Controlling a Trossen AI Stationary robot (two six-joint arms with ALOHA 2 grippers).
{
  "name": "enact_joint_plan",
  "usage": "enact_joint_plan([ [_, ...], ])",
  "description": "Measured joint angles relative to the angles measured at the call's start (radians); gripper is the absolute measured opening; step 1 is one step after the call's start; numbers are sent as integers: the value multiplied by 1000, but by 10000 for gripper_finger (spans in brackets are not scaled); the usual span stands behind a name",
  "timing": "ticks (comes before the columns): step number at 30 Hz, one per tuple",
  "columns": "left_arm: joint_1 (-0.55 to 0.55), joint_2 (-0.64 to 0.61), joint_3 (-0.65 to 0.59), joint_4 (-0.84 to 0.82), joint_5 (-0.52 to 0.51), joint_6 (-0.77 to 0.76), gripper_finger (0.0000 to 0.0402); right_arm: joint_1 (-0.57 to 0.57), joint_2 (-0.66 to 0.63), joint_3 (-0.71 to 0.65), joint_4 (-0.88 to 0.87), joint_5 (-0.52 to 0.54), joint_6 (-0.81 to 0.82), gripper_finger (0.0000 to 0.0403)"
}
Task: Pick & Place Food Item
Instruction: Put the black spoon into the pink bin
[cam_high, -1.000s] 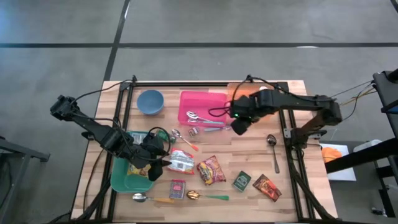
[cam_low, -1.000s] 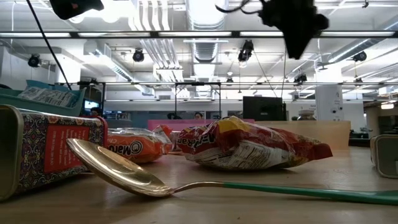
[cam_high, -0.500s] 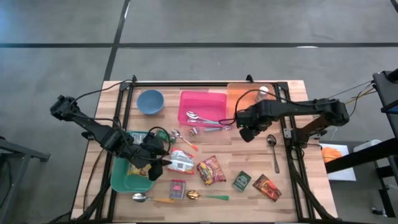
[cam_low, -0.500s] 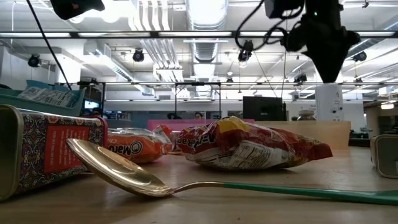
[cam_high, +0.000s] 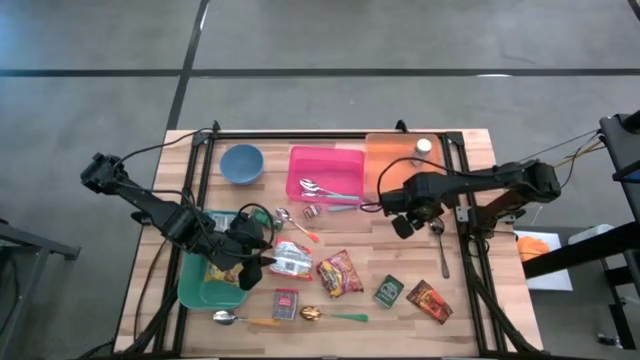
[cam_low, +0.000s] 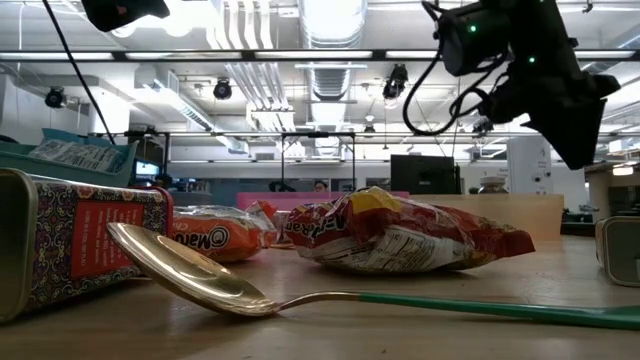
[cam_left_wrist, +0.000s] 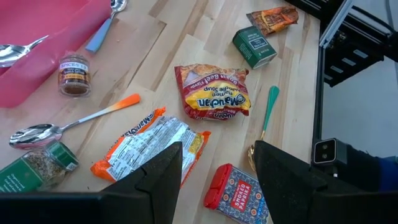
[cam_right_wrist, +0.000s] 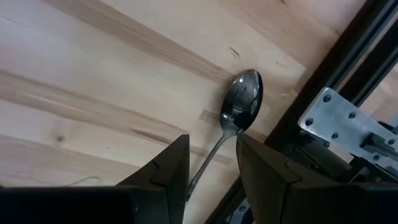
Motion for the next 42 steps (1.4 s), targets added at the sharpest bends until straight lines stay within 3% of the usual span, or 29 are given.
enact_joint_plan([
  [10,0,0,0,0,0,0,201,28,0,-69,63,-84,10,138],
  [23,0,0,0,0,0,0,201,93,0,-151,107,-105,162,270],
  [33,0,0,0,0,0,-1,201,171,0,-244,135,-109,274,276],
  [42,0,0,0,0,0,-3,201,196,-3,-300,279,-113,328,276],
])
